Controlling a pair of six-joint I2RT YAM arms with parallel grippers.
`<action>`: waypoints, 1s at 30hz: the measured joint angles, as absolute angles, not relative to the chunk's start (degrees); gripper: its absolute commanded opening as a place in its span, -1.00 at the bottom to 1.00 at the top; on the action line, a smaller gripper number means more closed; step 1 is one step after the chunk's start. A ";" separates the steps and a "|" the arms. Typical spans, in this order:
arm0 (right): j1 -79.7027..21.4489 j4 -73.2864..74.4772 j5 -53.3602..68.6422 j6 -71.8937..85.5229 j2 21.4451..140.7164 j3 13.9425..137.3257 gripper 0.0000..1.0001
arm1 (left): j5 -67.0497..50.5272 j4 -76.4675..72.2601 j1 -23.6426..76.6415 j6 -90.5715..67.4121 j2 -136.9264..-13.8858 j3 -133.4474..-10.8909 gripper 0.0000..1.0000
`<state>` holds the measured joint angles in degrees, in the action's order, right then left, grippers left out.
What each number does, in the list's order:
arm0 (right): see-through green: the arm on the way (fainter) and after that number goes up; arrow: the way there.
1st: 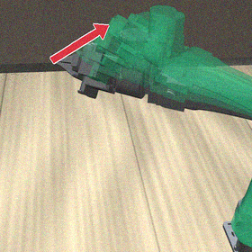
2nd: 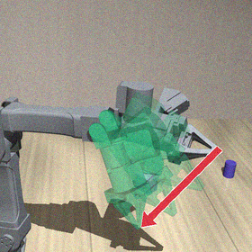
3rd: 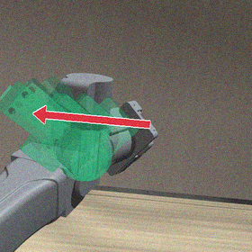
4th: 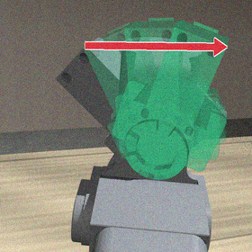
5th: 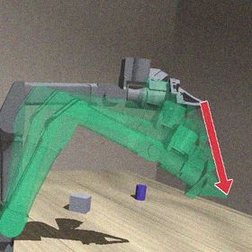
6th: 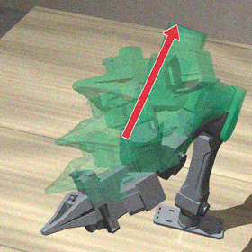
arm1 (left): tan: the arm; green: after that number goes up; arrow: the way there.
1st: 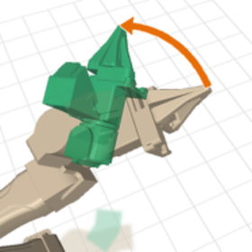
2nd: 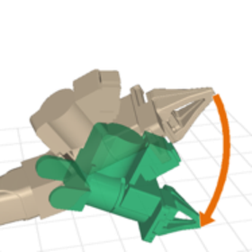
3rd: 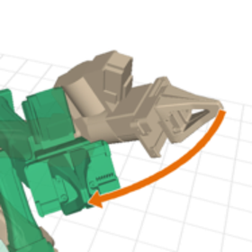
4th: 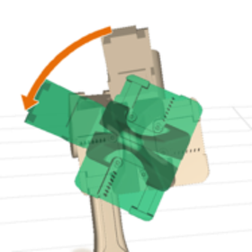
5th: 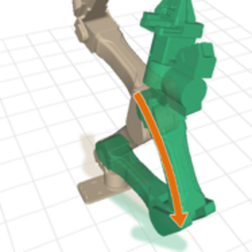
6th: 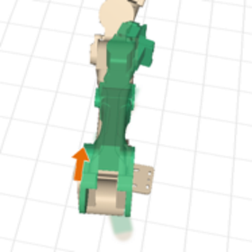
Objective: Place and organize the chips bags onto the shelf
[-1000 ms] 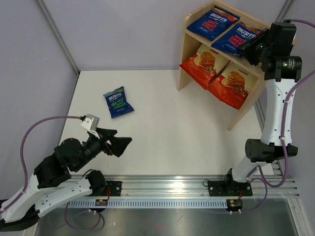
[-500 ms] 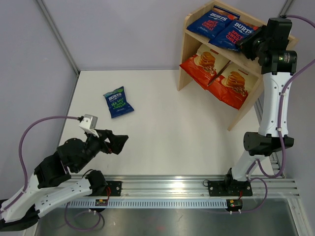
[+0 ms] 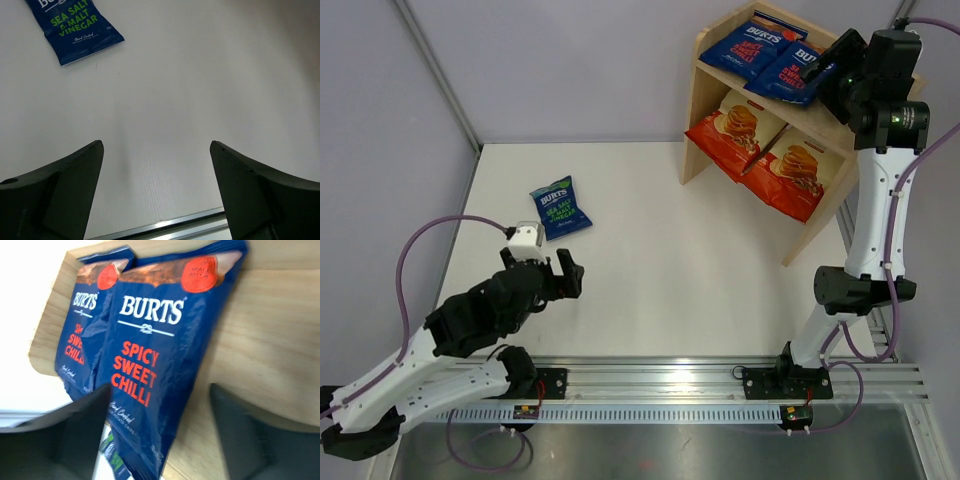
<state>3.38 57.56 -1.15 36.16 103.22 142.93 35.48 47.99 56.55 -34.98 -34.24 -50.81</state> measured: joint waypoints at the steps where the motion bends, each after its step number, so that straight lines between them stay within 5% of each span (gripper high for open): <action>1: 3.38 57.36 -1.65 35.31 102.91 143.06 0.99 | 35.57 48.14 55.75 -35.07 -35.29 -51.22 0.90; 16: 3.75 59.35 0.97 27.40 92.14 140.07 0.99 | 11.11 35.90 9.30 -33.32 -47.46 -50.89 0.98; 20: 3.97 50.68 9.26 25.87 78.17 125.45 0.99 | 6.26 30.44 1.76 -33.54 -53.69 -48.60 0.98; 25: 3.97 25.32 24.58 32.27 56.34 91.74 0.99 | -3.31 22.35 -6.72 -35.38 -64.31 -48.14 0.98; 30: 3.90 4.32 41.87 43.55 48.40 71.50 0.99 | -9.80 13.17 -11.18 -36.86 -77.28 -49.15 0.98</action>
<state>3.90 4.32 41.87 43.55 48.40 71.50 -9.80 13.17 -11.18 -36.86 -77.28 -49.15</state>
